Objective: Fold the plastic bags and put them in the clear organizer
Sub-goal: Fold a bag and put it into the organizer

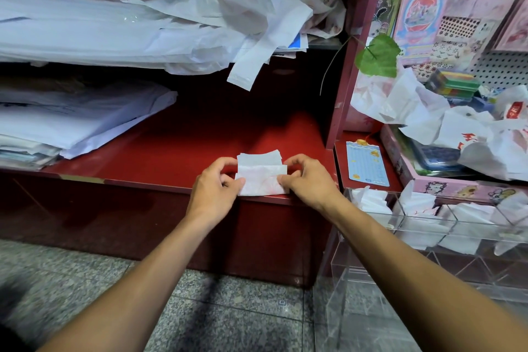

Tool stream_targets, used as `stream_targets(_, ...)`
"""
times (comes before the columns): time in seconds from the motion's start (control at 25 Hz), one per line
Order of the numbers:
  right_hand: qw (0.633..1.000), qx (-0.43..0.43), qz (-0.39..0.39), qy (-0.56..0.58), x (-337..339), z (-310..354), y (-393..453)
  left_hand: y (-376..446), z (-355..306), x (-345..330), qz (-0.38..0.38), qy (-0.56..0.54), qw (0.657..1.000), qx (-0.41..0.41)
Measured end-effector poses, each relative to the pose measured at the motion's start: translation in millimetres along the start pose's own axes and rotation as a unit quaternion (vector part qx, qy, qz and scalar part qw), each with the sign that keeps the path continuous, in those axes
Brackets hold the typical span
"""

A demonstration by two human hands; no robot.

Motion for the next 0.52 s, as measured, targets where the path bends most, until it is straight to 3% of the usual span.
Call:
stream_targets(0.16, 0.987, 0.064, -0.020, -0.145, -1, 11, -6, -1, -9, -4, -0.008, 0.119, 0.992, -0.033)
stream_targets(0.28, 0.956, 0.152, 0.022, -0.251, -12, 16, -11, -7, -22, -5, -0.043, 0.243, 0.959, -0.143)
stream_targets(0.44, 0.921, 0.192, 0.090, -0.326, -17, 13, -15, -14, -13, -34, 0.115, 0.334, 0.919, -0.174)
stream_targets(0.52, 0.908, 0.199, 0.118, -0.351, -16, 11, -18, -14, -6, -40, 0.141, 0.336, 0.915, -0.176)
Point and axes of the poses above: each hand's wrist, its own y-axis towards the middle knuckle, its own x-axis out of the back of the hand, z = x × y, the point moved 7 cm from there along y, towards the middle knuckle, and after that the axes turned 12 degrees about y, right-handed, at the moved point
